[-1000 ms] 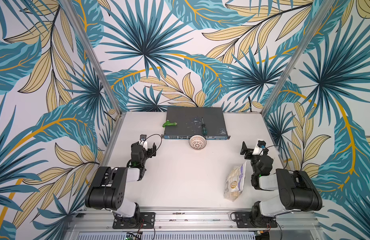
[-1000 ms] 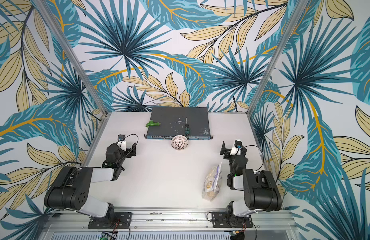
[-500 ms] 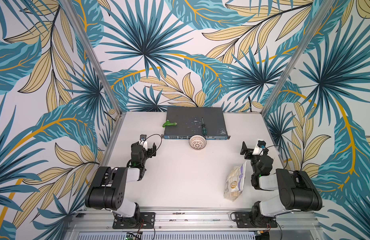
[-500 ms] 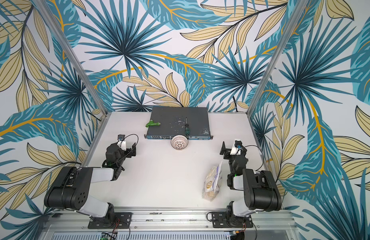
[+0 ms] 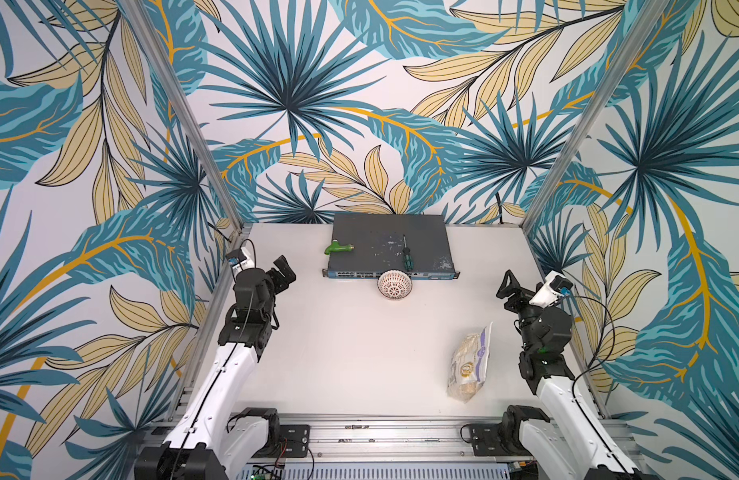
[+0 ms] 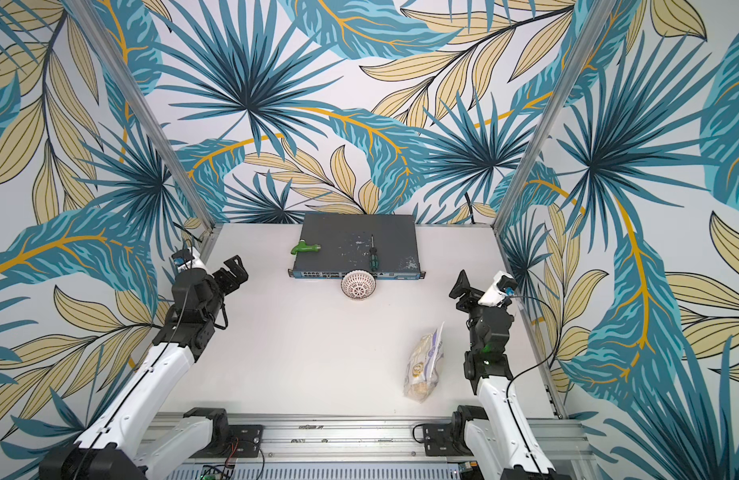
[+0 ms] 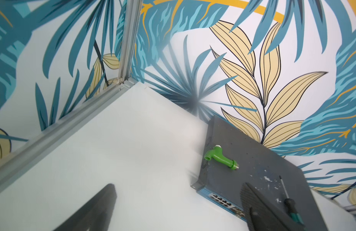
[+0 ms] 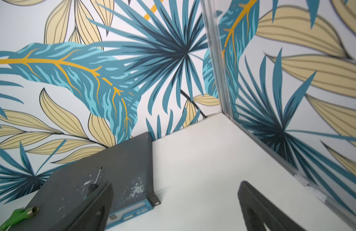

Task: Pour the oats into the breakfast bowl
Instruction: Pick up the bowl from the center of the board.

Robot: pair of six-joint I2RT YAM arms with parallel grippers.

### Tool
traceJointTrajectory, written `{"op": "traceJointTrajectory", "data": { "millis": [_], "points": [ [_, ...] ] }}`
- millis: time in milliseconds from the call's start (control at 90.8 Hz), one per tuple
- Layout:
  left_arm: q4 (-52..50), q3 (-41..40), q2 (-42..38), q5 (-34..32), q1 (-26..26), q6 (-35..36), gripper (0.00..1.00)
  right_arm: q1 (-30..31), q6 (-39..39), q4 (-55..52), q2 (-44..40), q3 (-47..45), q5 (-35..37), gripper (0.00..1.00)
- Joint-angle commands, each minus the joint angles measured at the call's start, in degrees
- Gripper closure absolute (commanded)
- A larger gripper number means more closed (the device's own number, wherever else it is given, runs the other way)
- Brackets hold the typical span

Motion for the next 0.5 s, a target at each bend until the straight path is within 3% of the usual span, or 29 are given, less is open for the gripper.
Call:
{"op": "traceJointTrajectory", "data": {
  "millis": [0, 77, 154, 342, 485],
  "points": [
    [-13.74, 3.94, 2.07, 12.62, 0.73, -7.13, 0.00, -0.09, 4.38, -20.01, 4.20, 5.62, -1.15, 0.00],
    [-15.11, 6.25, 3.75, 17.16, 0.12, -6.24, 0.00, -0.25, 11.27, -28.48, 7.27, 10.83, 3.32, 0.00],
    [-16.62, 8.26, 4.75, 16.22, -3.07, -4.74, 0.00, -0.38, 13.26, -30.92, 6.87, 12.36, 2.67, 0.00],
    [-22.09, 15.60, 12.23, 11.23, -13.87, -5.31, 0.00, -0.63, 11.67, -19.11, -3.71, 0.91, 6.52, 0.00],
    [-20.14, 19.09, 20.25, 9.74, -20.60, -7.12, 0.08, -0.58, 8.26, -9.52, -11.49, -7.41, 0.49, 0.00]
  ]
}}
